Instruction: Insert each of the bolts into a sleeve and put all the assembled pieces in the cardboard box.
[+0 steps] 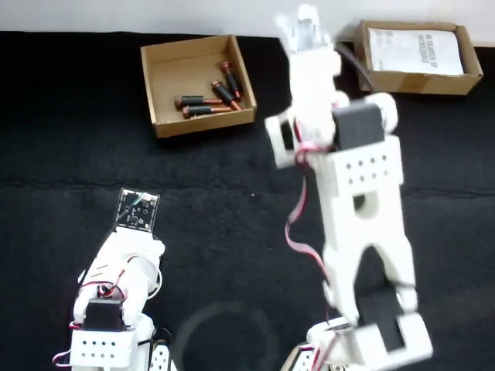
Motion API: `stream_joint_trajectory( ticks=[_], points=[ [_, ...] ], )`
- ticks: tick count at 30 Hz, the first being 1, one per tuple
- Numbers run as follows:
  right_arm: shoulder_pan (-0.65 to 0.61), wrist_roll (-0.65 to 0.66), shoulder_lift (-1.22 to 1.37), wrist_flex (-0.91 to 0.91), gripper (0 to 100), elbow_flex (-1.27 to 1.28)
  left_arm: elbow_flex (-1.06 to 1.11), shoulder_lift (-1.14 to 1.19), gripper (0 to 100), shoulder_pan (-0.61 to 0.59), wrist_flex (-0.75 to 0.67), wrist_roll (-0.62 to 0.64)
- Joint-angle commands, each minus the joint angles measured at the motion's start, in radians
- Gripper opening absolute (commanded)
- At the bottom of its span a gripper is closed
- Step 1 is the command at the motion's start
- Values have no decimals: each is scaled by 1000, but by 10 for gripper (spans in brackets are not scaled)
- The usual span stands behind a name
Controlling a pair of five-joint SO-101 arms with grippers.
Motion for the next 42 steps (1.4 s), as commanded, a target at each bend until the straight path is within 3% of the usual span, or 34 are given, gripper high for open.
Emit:
stream_joint_trajectory(
  ticks=[1,8,17,29,39,42],
  points=[
    [10,-3,-232,1,209,343,15,-16,9,4,-3,-6],
    [12,-6,-527,-91,209,746,15,-16,9,4,-3,-6],
    [15,-2,-839,-338,209,1320,16,-16,9,4,-3,-2],
    [213,2,-937,-857,209,1891,16,-18,9,4,49,-2],
    [295,-6,-935,-831,209,1965,16,-18,9,4,89,2],
    [303,-6,-937,-792,209,1968,16,-18,9,4,97,75]
  ],
)
